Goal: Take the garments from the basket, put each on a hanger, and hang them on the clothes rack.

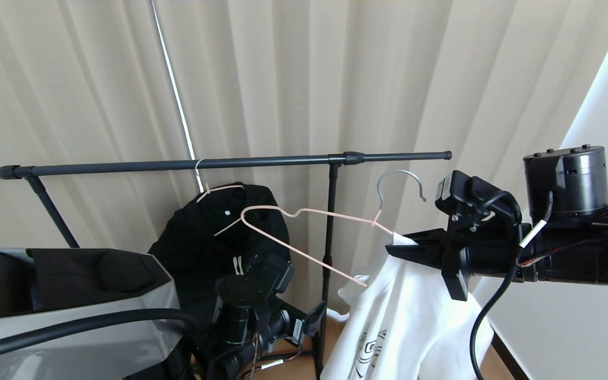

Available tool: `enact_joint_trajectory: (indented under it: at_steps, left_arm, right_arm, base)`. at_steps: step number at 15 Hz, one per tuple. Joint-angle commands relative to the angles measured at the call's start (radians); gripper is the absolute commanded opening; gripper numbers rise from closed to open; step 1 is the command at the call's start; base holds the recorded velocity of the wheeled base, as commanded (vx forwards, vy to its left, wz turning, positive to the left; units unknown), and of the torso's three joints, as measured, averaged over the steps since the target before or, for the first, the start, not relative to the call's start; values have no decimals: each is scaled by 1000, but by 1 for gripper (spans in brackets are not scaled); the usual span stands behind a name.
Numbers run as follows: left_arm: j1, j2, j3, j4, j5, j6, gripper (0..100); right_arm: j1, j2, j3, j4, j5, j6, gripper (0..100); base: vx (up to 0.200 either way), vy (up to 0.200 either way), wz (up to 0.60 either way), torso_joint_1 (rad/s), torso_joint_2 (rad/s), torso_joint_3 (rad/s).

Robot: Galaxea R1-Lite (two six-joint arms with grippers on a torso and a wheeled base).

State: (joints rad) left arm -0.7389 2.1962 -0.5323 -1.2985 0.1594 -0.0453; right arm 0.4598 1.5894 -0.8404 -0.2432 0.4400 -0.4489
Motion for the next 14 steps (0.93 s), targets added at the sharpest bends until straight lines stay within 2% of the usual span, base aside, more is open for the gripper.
enact_joint_trajectory:
  at_steps: [1,9,14]
  left_arm:
    - [-13,40,-23,-1,0,-1,100]
    - [-34,76,-78,-2,2,1,100]
    - [-34,116,-97,-1,17,2,100]
  right_arm:
    - [5,-9,3,-1,0,-1,0]
    - [68,-22,21,-1,-1,-1,0]
    - [73,-52,32,-1,-1,-1,0]
  base:
    - [0,0,0,0,0,0]
    - [0,0,0,0,0,0]
    - [0,0,0,0,0,0]
